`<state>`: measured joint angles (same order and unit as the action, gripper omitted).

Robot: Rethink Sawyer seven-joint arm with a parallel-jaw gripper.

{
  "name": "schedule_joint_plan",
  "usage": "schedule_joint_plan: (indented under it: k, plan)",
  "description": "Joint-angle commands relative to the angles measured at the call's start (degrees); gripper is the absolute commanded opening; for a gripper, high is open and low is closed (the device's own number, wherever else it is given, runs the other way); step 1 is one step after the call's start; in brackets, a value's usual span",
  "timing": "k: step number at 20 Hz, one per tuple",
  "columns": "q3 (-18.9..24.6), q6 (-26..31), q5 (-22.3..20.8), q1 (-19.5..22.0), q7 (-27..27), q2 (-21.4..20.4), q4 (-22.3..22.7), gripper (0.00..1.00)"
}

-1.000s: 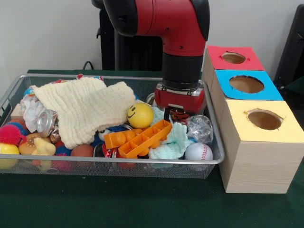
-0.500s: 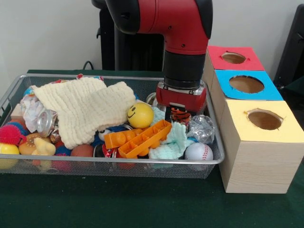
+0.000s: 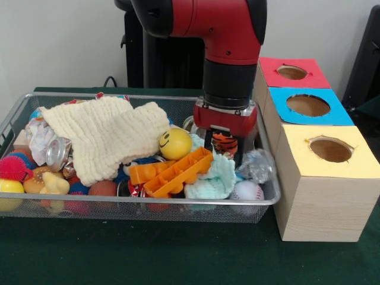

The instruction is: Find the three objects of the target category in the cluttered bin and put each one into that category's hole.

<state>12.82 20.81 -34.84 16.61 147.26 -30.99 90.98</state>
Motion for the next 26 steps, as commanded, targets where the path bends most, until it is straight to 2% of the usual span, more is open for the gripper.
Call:
schedule_joint_plan:
  k: [1, 6, 9, 16, 23, 26]
  plan:
    - [4.95, 8.58, 1.16, 2.40, -10.74, -4.41, -2.65, 1.00]
    - [5.72, 10.77, 1.70, 2.79, -11.04, -6.09, -2.13, 1.00]
    - [7.11, 10.81, 2.24, 4.47, -11.98, -6.58, -1.22, 1.00]
    - [8.79, 7.13, 2.06, 4.88, -8.50, -2.17, -1.36, 1.00]
    - [12.11, 4.53, 1.93, 7.03, -8.36, -0.58, 2.66, 1.00]
    - [13.37, 5.99, 3.13, 7.38, -8.09, -1.37, 4.01, 1.00]
